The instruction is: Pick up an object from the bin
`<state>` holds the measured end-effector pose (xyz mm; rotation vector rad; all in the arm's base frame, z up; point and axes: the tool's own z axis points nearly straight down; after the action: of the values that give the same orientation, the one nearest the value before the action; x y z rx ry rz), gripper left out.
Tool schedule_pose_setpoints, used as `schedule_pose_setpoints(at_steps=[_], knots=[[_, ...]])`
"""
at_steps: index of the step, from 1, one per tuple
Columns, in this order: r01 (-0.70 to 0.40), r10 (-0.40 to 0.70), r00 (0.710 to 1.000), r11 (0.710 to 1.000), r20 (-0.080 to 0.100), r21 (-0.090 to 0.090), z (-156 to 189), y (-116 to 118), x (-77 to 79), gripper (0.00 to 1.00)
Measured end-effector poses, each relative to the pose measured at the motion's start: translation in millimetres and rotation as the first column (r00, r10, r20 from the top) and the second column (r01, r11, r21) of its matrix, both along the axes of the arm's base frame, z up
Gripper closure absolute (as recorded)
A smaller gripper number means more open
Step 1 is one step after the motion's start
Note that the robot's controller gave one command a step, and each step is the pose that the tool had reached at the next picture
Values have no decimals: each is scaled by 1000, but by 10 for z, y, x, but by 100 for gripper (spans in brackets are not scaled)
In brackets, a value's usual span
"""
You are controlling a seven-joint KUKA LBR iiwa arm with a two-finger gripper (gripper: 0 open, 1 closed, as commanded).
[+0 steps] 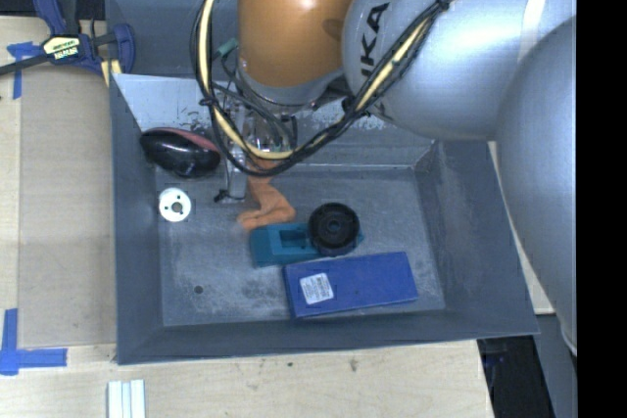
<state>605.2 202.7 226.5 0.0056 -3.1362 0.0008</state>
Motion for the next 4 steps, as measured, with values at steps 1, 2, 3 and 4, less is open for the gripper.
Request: schedule_pose_setpoints(at_steps=[1,2,3,4], knots=[[3,-3,1000,1000,8,2,56,-12,16,0],[-82,82,997,997,13,2,-352,-208,-21,0],[-79,79,997,997,9,1,-844,-587,-375,0],[-246,246,969,969,9,1,-1135,-698,-77,100]])
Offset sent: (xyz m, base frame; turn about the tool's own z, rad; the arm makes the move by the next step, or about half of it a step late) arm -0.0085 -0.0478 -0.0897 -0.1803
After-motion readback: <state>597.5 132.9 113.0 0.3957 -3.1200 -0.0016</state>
